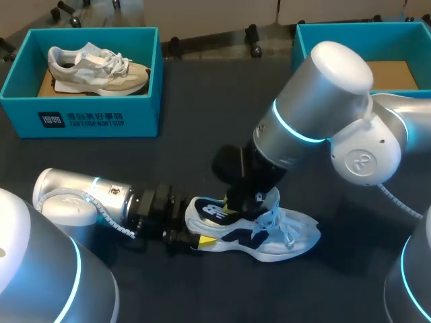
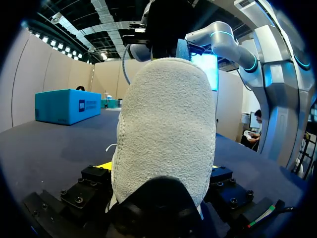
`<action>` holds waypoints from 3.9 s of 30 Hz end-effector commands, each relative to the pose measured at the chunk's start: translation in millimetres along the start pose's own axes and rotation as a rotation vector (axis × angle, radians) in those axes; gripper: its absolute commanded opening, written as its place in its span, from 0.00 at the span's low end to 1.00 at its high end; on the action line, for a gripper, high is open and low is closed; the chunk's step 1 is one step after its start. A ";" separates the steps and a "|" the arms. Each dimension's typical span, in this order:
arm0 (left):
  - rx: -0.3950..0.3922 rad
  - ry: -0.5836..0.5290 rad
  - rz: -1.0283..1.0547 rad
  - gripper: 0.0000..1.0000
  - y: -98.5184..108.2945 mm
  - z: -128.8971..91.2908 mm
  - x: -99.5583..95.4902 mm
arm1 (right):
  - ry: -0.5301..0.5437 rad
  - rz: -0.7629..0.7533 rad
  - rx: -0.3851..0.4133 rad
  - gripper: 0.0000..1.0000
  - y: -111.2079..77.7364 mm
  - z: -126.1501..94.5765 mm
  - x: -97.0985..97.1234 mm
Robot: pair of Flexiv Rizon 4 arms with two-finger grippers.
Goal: Take the shoe out of the shoebox, open the shoe tongue, remove and reinsert the insole, then place the shoe into the shoebox
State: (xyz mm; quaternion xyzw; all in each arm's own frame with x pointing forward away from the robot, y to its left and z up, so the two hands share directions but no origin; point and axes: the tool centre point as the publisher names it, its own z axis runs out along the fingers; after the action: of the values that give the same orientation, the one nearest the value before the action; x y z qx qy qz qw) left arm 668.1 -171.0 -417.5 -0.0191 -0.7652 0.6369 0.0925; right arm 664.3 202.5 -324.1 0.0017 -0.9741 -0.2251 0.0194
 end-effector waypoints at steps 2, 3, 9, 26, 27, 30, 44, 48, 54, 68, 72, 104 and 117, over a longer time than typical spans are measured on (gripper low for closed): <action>-0.002 -0.002 -0.001 0.00 4.5 1.2 -3.2 | 0.021 -0.048 -0.021 0.00 3.1 -4.1 -1.9; -0.002 -0.002 -0.001 0.00 4.5 1.2 -3.2 | 0.023 -0.059 -0.022 0.00 4.6 -5.0 -2.1; -0.002 -0.002 -0.001 0.00 4.5 1.2 -3.2 | 0.042 -0.094 -0.017 0.00 14.4 -8.2 -5.4; -0.002 -0.002 -0.001 0.00 4.5 1.2 -3.2 | 0.044 -0.105 0.012 0.00 29.9 -5.7 -14.0; -0.002 -0.002 -0.001 0.00 4.5 1.2 -3.2 | 0.044 -0.106 0.012 0.00 30.5 -5.4 -14.1; -0.002 -0.002 -0.001 0.00 4.5 1.2 -3.2 | 0.051 -0.107 0.004 0.20 30.7 -3.2 -14.3; -0.002 -0.002 -0.001 0.00 4.5 1.2 -3.2 | 0.051 -0.051 -0.041 0.35 17.0 -1.2 -1.6; -0.002 -0.002 -0.001 0.00 4.5 1.2 -3.2 | 0.036 -0.039 -0.072 0.34 9.5 -4.3 1.8; -0.002 -0.002 -0.001 0.00 4.5 1.2 -3.2 | 0.051 -0.045 -0.118 0.33 3.6 -7.7 -0.1; -0.002 -0.002 -0.001 0.00 4.5 1.2 -3.2 | 0.068 -0.010 -0.155 0.34 -16.0 -14.6 -13.8; -0.002 -0.002 -0.001 0.00 4.5 1.2 -3.2 | 0.091 -0.013 -0.166 0.35 -15.4 -15.4 -15.0; -0.002 -0.002 -0.001 0.00 4.5 1.2 -3.2 | 0.304 0.041 -0.117 0.47 -7.8 -7.0 -34.2; -0.002 -0.002 -0.001 0.00 4.5 1.2 -3.2 | 0.325 0.049 -0.122 0.48 -2.8 2.1 -24.1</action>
State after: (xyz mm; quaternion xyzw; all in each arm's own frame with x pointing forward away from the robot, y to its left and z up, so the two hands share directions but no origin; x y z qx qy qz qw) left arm 668.3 -171.1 -417.5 -0.0190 -0.7652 0.6368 0.0923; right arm 690.5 196.9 -323.9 0.0144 -0.9421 -0.2801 0.1836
